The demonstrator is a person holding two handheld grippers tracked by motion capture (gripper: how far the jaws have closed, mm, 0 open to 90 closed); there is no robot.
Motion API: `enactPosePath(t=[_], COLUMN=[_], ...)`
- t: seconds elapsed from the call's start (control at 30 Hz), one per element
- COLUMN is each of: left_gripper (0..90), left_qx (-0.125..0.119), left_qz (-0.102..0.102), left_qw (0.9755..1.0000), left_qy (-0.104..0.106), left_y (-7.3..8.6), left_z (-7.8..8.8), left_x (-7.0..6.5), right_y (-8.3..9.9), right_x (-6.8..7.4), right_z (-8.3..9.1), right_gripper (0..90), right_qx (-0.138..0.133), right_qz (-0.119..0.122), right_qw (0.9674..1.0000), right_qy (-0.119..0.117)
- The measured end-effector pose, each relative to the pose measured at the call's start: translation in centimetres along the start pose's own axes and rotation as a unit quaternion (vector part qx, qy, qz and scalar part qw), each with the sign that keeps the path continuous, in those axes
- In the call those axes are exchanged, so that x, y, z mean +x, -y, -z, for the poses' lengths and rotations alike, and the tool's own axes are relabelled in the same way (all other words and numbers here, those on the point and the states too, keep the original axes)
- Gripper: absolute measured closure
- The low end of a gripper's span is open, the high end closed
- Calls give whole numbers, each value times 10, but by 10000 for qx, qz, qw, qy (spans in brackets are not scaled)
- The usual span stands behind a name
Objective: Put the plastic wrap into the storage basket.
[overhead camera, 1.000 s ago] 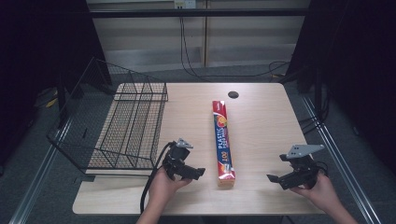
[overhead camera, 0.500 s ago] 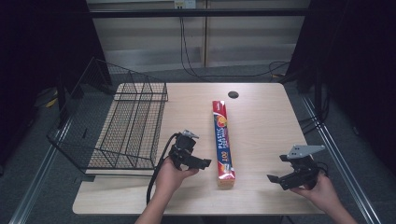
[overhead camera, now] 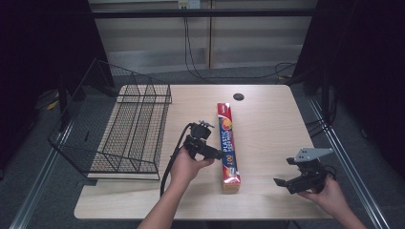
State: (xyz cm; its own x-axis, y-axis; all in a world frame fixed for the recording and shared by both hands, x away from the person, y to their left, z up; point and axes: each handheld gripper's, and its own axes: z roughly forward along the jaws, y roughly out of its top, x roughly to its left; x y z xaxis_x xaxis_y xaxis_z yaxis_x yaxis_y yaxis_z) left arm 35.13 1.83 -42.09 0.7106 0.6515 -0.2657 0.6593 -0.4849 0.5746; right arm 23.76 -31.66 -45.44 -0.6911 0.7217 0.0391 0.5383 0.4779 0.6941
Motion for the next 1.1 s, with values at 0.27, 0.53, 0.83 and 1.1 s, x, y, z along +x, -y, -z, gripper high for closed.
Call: enactPosePath(t=[0.27, 0.53, 0.83, 1.1], left_gripper=[142, 133, 144, 141], left_qx=[70, 187, 336, 364], left_qz=[129, 419, 474, 571], left_qw=[9999, 9989, 9980, 9974], left_qy=[10, -77, -251, -253], left_y=[-17, -29, -37, -43], left_z=[-18, -41, -52, -57], left_x=[-1, -1, 5, 6], right_y=[0, 1, 0, 0], right_x=[0, -2, -1, 0], right_z=[0, 2, 2, 1], right_gripper=[67, 68, 68, 65], right_qx=[25, -15, -12, 27], right_qz=[15, -12, 3, 72], right_qw=[10000, 10000, 10000, 10000], right_qy=[7, 10, 8, 36])
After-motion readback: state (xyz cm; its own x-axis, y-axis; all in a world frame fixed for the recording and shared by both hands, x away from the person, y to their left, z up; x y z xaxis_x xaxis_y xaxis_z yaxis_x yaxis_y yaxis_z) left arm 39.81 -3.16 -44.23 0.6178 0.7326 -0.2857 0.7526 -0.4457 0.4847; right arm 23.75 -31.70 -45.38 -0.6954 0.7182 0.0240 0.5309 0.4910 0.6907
